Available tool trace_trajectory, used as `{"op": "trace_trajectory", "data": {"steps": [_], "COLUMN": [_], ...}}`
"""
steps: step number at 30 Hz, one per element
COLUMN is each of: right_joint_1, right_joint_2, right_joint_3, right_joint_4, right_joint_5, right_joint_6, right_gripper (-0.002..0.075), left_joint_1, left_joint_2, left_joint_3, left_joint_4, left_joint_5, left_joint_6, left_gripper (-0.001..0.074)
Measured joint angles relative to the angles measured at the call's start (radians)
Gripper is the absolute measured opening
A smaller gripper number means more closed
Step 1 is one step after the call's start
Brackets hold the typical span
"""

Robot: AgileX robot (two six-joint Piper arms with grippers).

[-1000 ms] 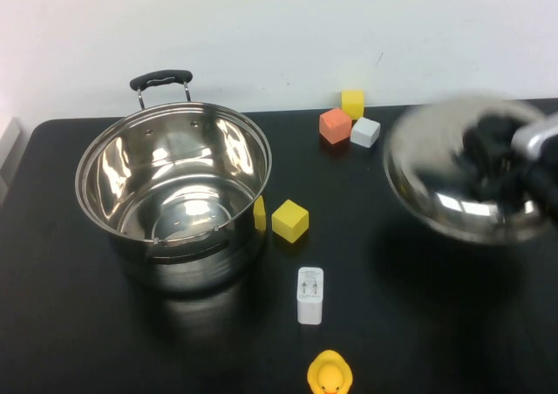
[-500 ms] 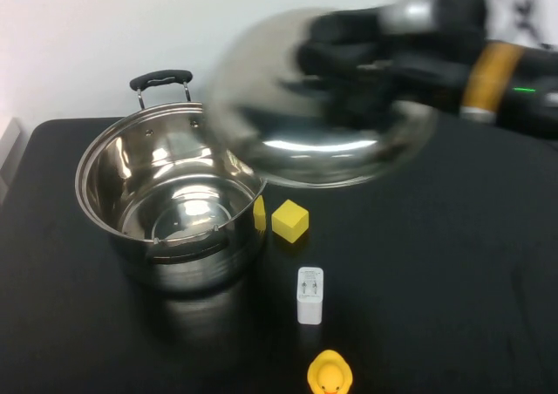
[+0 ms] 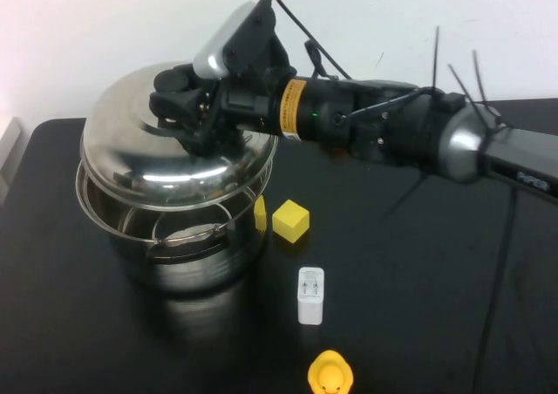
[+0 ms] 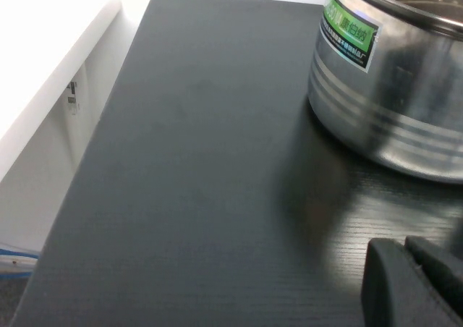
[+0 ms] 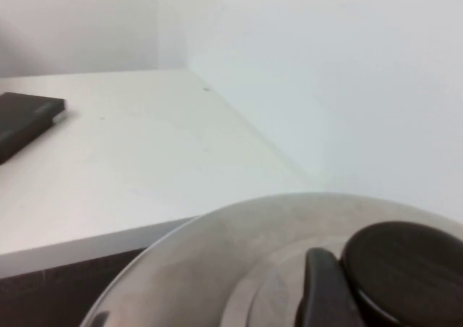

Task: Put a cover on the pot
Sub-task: Place the pot lid on the pot

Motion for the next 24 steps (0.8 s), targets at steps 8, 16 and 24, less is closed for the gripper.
{"op": "trace_trajectory", "data": {"steps": [8, 16, 24], "right_joint_1": [0.002, 0.014, 0.014], "right_joint_2": [0.058, 0.058, 0.058], "right_joint_3": [-0.09, -0.091, -0.091], "right_joint_4": [-0.117, -0.227, -0.232], "right_joint_5": [0.028, 0.026, 0.029], "right_joint_6": [0.156, 0.198, 0.198], "right_gripper": [0.0354, 0.0354, 0.0354], "left_joint_1": [0.0, 0.0, 0.0], "left_joint_2": [0.0, 0.0, 0.0], "left_joint_3": [0.0, 0.0, 0.0], "left_joint_4": [0.0, 0.0, 0.0], "left_joint_5": [0.0, 0.0, 0.0], "left_joint_6": [0.0, 0.0, 0.0], "left_gripper": [-0.0002, -0.0002, -0.0002]}}
